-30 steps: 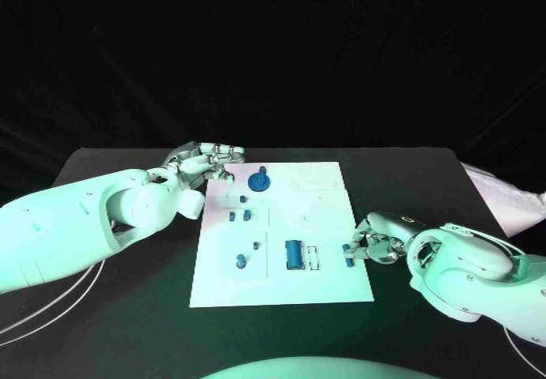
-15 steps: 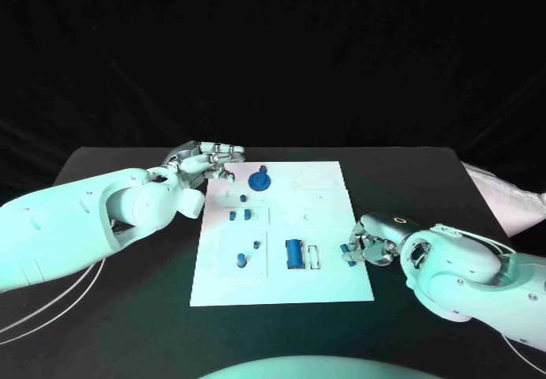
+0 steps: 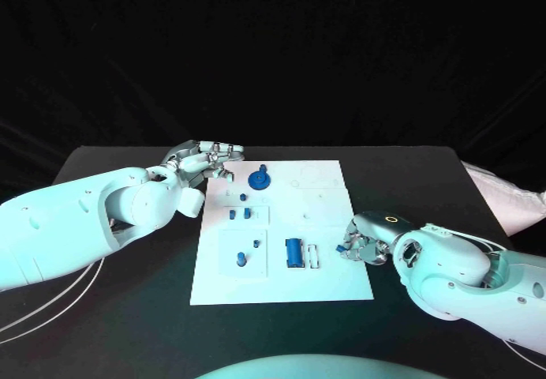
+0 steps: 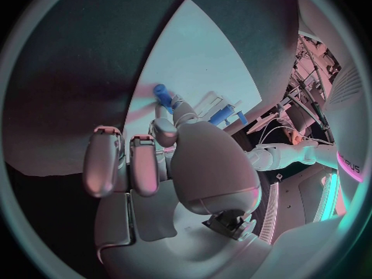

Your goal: Assemble the parts on the task board

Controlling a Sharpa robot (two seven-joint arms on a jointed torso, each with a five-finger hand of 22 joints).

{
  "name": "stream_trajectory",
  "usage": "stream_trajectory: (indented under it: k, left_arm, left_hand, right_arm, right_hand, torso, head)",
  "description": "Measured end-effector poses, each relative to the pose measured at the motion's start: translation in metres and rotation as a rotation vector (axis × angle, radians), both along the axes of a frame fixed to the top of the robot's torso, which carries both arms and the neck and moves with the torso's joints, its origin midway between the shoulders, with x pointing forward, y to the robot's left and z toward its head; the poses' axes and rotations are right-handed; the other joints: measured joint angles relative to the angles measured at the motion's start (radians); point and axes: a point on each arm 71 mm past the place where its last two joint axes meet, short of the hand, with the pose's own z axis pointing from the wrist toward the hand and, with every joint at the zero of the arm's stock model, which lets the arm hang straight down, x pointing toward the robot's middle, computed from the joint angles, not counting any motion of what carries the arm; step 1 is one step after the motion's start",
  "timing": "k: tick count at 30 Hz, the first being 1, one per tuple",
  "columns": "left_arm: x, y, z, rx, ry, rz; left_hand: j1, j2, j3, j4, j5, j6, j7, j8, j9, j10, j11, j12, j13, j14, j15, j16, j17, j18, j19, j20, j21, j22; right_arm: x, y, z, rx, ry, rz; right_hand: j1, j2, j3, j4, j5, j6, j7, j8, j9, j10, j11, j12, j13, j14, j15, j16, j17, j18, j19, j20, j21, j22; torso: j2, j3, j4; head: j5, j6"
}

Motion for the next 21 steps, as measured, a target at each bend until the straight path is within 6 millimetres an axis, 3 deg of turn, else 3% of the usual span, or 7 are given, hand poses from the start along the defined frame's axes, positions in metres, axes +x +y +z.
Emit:
stream_trajectory:
  k: [3,7,13,15,17,21]
  left_arm:
    - [0.000,0.000,0.000,0.000,0.000,0.000]
    - [0.000,0.000,0.000,0.000,0.001,0.000]
    - [0.000,0.000,0.000,0.000,0.001,-0.001]
    - [0.000,-0.001,0.000,0.000,0.001,-0.002]
    - [0.000,-0.001,0.000,0.000,0.001,-0.002]
    - [0.000,-0.001,0.000,-0.001,0.001,-0.003]
  left_hand:
    - [0.000,0.000,0.000,0.000,0.000,0.000,0.000,0.000,0.000,0.000,0.000,0.000,0.000,0.000,0.000,0.000,0.000,0.000,0.000,0.000,0.000,0.000]
    - [0.000,0.000,0.000,0.000,0.000,0.000,0.000,0.000,0.000,0.000,0.000,0.000,0.000,0.000,0.000,0.000,-0.002,0.000,0.000,0.000,0.000,0.000]
    - [0.000,0.000,0.000,0.000,0.000,0.000,0.000,0.000,0.000,0.000,0.000,0.000,0.000,0.000,0.000,0.000,-0.002,0.000,0.000,0.000,0.000,0.000]
    - [0.000,0.000,0.000,0.000,0.000,0.000,0.000,0.000,0.000,0.000,0.000,0.000,0.000,0.000,0.000,0.000,-0.002,0.000,0.000,0.000,0.000,0.000]
    - [0.000,0.000,0.000,0.000,0.000,0.000,0.000,0.000,0.000,0.000,0.000,0.000,0.000,0.000,0.000,0.000,-0.002,0.000,0.000,0.000,0.000,0.000]
    - [0.000,0.000,0.000,0.000,0.000,0.000,0.000,0.000,0.000,0.000,0.000,0.000,0.000,0.000,0.000,0.000,-0.002,0.000,0.000,0.000,0.000,0.000]
  right_arm:
    - [0.000,0.001,0.000,-0.002,-0.005,0.004]
    - [-0.001,0.001,0.001,0.001,-0.007,0.005]
    - [-0.006,0.004,0.001,0.037,0.014,-0.002]
    - [-0.006,0.003,0.002,0.062,0.031,-0.018]
    - [-0.004,0.003,0.005,0.102,0.047,-0.039]
    - [-0.003,0.007,0.010,0.185,0.076,-0.071]
  right_hand:
    - [0.009,-0.004,0.042,-0.010,0.049,0.001,-0.001,-0.002,0.001,-0.003,0.000,-0.002,-0.002,0.000,0.000,0.000,0.000,0.000,0.002,-0.002,0.000,0.003]
    - [0.011,-0.007,0.095,-0.005,0.060,0.006,0.001,-0.002,0.001,0.003,-0.006,-0.002,0.004,0.000,0.000,0.000,0.000,-0.012,0.002,-0.002,0.004,0.007]
    - [-0.071,-0.043,0.155,0.029,0.069,0.013,-0.006,-0.007,0.014,0.021,-0.010,0.010,0.022,-0.002,-0.002,0.004,0.000,-0.015,0.002,-0.002,0.004,0.011]
    - [-0.122,-0.058,0.146,0.067,0.107,0.018,-0.011,-0.005,0.019,0.026,-0.011,0.012,0.020,-0.004,-0.004,0.004,0.000,-0.016,0.002,-0.002,0.004,0.011]
    - [-0.171,-0.080,0.139,0.099,0.173,0.021,-0.007,-0.002,0.020,0.028,-0.008,0.012,0.019,-0.004,-0.004,0.004,0.000,-0.015,0.002,-0.002,0.004,0.011]
    - [-0.190,-0.091,0.141,0.110,0.206,0.021,-0.007,-0.007,0.019,0.028,-0.008,0.012,0.022,-0.004,-0.004,0.004,0.000,-0.015,0.002,-0.002,0.004,0.011]
  torso:
    - [0.000,-0.0001,0.0005]
    - [-0.001,-0.0002,0.0007]
    - [0.000,-0.0009,0.0014]
    - [0.000,-0.0010,0.0015]
    - [0.000,-0.0012,0.0015]
    - [0.000,-0.0012,0.0018]
  head:
    - [0.000,0.000]
    - [0.001,0.000]
    - [0.002,0.001]
    - [0.002,0.002]
    - [0.002,0.002]
    - [0.002,0.003]
